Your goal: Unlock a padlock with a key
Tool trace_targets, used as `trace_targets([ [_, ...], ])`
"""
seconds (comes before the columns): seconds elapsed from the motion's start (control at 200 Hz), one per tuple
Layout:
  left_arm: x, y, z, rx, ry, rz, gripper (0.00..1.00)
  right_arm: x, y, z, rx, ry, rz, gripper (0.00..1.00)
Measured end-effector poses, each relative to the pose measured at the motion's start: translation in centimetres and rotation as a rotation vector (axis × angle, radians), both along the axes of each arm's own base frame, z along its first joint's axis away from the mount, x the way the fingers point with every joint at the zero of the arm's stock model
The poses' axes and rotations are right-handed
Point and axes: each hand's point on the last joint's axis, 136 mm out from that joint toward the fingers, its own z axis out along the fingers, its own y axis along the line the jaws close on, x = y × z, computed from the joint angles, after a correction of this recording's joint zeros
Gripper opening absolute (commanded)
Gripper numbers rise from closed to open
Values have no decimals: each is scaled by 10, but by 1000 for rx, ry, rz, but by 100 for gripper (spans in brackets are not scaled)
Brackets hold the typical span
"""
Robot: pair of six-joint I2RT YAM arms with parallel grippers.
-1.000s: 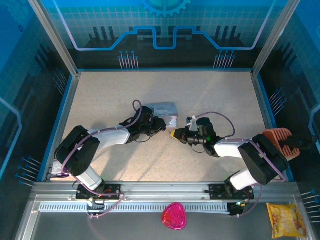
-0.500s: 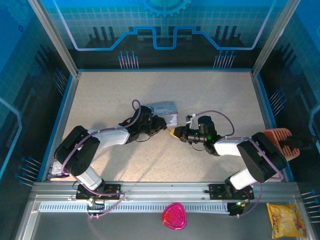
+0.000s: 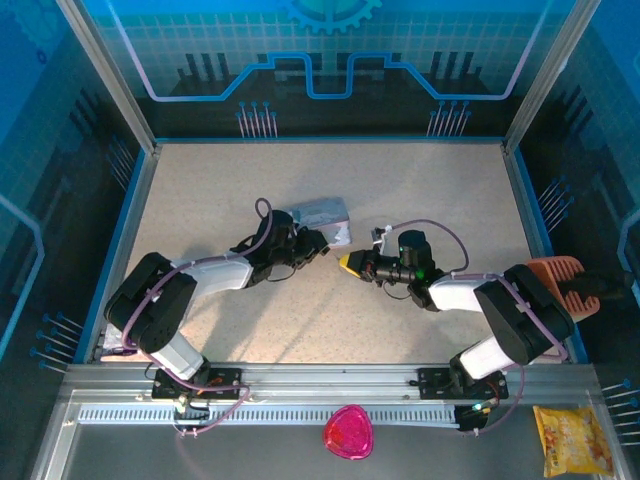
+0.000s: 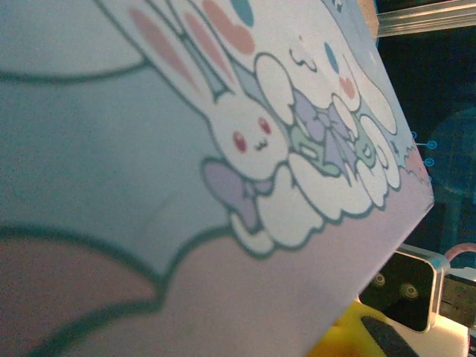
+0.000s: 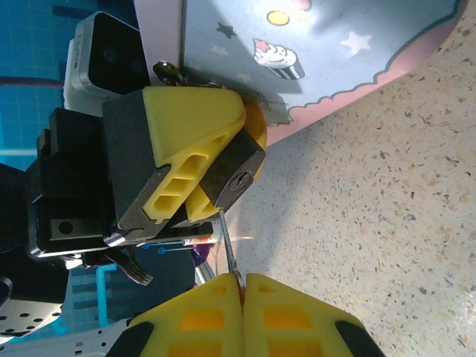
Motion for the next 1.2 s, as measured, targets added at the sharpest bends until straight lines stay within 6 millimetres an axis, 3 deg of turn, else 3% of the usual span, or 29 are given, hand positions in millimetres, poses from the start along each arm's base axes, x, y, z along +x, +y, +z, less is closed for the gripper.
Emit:
trace_targets([
  [0.32,-1,-2,4,-35,-11,-4,6,4,5,-11,48,72,-6,0],
  [0.57,-2,-2,3,-41,-16,-3,6,7,7,-4,85,71,-16,0],
  [1.201,-3,0,5,-81,-36,3,5,9,8,-11,125,92,-29,0],
])
